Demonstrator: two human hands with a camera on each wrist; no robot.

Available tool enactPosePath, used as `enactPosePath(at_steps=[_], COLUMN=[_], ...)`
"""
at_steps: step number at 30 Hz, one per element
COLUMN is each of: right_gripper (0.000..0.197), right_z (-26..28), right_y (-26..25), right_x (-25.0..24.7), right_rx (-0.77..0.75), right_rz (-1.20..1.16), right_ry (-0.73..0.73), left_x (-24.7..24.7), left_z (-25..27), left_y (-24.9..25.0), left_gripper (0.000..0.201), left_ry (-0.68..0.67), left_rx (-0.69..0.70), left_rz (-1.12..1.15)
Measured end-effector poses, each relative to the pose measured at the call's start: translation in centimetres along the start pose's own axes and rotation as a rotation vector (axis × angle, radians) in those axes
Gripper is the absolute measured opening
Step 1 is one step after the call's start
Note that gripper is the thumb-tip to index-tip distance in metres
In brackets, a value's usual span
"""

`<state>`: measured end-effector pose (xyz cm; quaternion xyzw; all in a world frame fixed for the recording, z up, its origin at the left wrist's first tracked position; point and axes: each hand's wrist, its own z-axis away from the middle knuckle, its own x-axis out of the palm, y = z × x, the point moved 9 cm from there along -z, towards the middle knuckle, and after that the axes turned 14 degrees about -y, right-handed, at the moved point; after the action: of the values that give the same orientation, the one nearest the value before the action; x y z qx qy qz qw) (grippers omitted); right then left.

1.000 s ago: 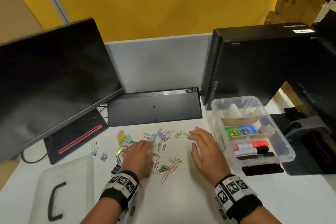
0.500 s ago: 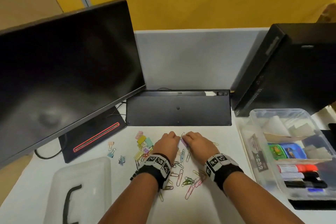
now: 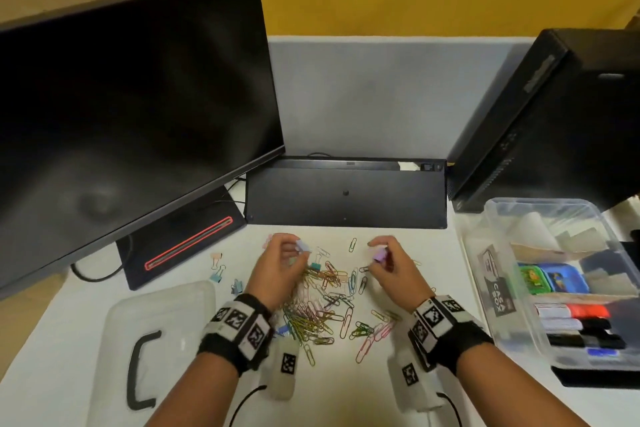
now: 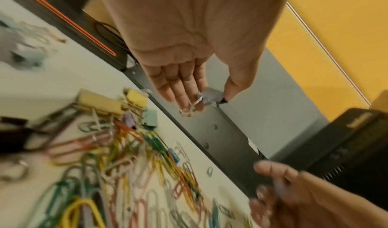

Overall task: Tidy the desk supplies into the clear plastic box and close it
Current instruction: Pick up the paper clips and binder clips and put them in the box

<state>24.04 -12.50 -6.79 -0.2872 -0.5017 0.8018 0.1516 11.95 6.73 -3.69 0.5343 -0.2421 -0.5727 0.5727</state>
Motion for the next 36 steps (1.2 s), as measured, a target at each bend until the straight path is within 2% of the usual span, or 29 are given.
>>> enactPosePath(at_steps=[1, 3, 5, 7, 9, 12, 16, 19, 23, 26, 30, 32, 36], right_gripper=[0.014, 0.016, 0.012, 0.008, 0.019, 0.032, 0.033, 0.028, 0.023, 0.02, 0.024, 0.027, 0.017], right_z=[-0.1, -0.4, -0.6, -0.9, -1.3, -2.1, -2.2, -2.1, -1.9, -1.4, -0.1, 1.1, 4.7], right_y=[0.0, -0.3, -1.1, -1.8, -2.1, -1.6, -1.6, -1.7, -1.6, -1.8, -2.0, -2.7, -5.6], right_x=[0.3, 1.3, 2.6, 4.3, 5.8, 6.6, 7.4, 7.5, 7.7, 7.4, 6.2, 5.0, 0.3], right_rx=[0.013, 0.026, 0.02, 0.005, -0.015, -0.023, -0.035, -0.025, -0.007, 0.037, 0.097, 0.105, 0.07], right_rz=[-0.021, 0.036, 0.237, 0.533, 0.802, 0.936, 1.0, 1.04, 1.087, 1.065, 1.017, 0.969, 0.754], right_ry=[-0.026, -0.079, -0.133, -0.212, -0.301, -0.343, -0.381, -0.389, -0.382, -0.362, -0.337, -0.287, -0.102], left_x=[-1.0, -2.9, -4.7, -6.3, -7.0, -6.7, -5.6, -4.8, -5.0, -5.4, -6.9, -7.2, -6.0], left_z=[0.4, 1.0, 0.9, 0.1, -1.2, -3.2, -5.4, -5.8, -5.9, -5.3, -3.4, -2.1, 0.5], left_y=[-0.3, -0.7, -1.3, -2.3, -2.9, -3.2, -4.3, -4.4, -4.2, -4.0, -3.1, -2.3, 0.1], left_gripper=[0.024, 0.023, 0.021, 0.019, 0.02, 0.027, 0.053, 0.051, 0.035, 0.034, 0.034, 0.032, 0.036], left_ry=[0.024, 0.056, 0.082, 0.091, 0.053, -0.047, -0.197, -0.258, -0.231, -0.197, -0.097, -0.059, -0.012], left_rx=[-0.005, -0.026, -0.073, -0.149, -0.194, -0.214, -0.199, -0.173, -0.193, -0.212, -0.234, -0.218, -0.112], left_rz=[0.035, 0.052, -0.021, -0.19, -0.328, -0.527, -0.772, -0.893, -0.916, -0.943, -0.851, -0.784, -0.644])
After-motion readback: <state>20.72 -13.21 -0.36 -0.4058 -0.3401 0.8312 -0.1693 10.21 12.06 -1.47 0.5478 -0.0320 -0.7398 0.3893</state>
